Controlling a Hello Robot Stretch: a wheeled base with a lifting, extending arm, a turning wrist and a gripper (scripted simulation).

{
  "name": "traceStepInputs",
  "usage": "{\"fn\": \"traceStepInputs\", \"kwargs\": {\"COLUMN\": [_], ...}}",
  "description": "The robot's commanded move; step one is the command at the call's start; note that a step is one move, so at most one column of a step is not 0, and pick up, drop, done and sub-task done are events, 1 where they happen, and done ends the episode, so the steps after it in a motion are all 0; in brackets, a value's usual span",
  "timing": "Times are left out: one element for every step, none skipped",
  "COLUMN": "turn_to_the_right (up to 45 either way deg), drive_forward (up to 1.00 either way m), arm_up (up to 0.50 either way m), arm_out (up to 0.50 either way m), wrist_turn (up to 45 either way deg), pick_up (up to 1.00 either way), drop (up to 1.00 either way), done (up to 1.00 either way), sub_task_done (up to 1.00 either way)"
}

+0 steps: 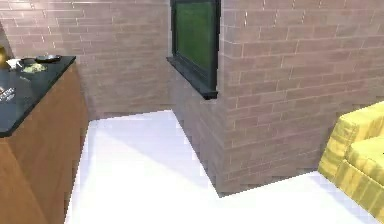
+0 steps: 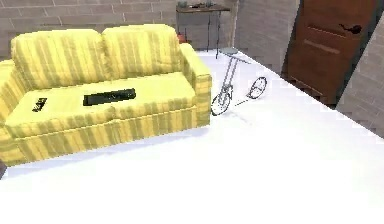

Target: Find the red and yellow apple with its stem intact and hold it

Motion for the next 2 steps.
{"fn": "traceStepInputs", "kwargs": {"turn_to_the_right": [-33.0, 0.0], "drive_forward": [0.0, 0.8], "arm_up": [0.0, 0.0], "arm_out": [0.0, 0.0], "wrist_turn": [0.0, 0.0], "pick_up": [0.0, 0.0], "drop": [0.0, 0.0], "done": [0.0, 0.0], "sub_task_done": [0.0, 0.0]}}
